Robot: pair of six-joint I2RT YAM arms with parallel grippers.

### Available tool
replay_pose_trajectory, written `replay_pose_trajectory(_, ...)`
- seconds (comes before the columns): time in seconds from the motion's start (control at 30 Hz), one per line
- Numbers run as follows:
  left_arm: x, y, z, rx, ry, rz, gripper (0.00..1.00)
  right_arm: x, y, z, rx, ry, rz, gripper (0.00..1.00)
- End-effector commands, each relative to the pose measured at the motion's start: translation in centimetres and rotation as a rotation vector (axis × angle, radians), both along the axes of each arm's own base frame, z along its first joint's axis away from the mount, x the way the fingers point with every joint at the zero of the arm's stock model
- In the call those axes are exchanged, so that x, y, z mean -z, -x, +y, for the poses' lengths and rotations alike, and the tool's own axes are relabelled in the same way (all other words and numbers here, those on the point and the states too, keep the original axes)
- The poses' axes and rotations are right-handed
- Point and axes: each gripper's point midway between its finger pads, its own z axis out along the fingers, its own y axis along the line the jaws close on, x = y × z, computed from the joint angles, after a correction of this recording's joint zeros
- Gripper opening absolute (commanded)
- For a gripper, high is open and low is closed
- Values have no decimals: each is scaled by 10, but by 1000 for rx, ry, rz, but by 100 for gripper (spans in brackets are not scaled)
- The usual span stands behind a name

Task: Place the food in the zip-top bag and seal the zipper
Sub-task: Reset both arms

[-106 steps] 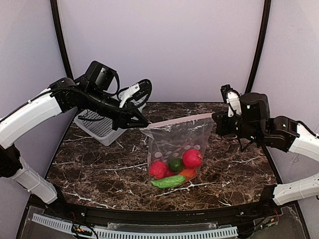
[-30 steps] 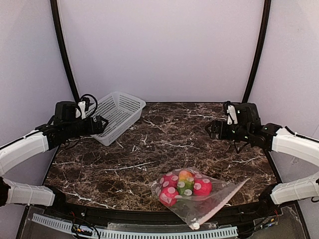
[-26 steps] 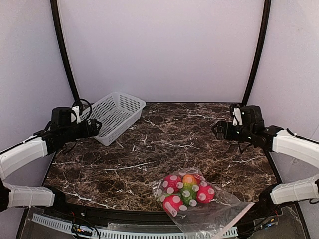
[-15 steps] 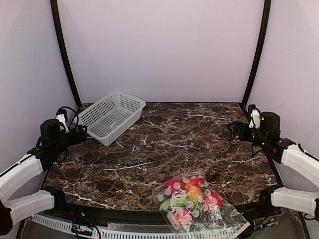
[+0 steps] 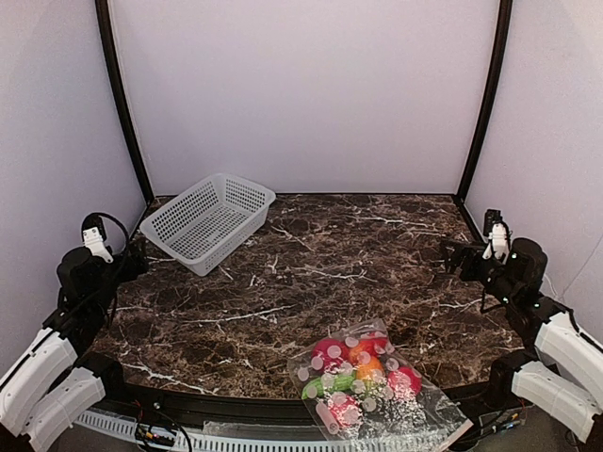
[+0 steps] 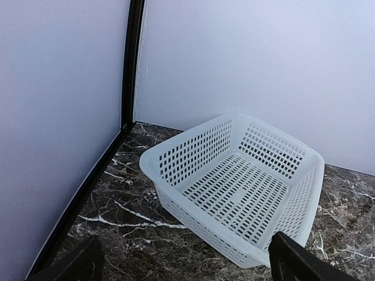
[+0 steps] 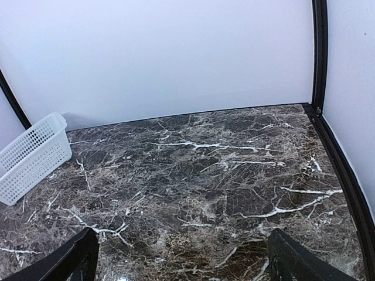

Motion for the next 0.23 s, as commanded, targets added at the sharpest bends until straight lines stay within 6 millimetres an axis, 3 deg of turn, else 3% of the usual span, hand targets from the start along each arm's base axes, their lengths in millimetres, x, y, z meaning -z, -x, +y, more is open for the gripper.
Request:
replay_pose_trajectory(0.0,-1,2,4,-20,-13,-18,99,-9,-1,-4,14,10,-49,99)
replay_pose_trajectory(0.2,-1,2,5,-22,-12,-17,99,-10,-1,-5,18,28,-59,99)
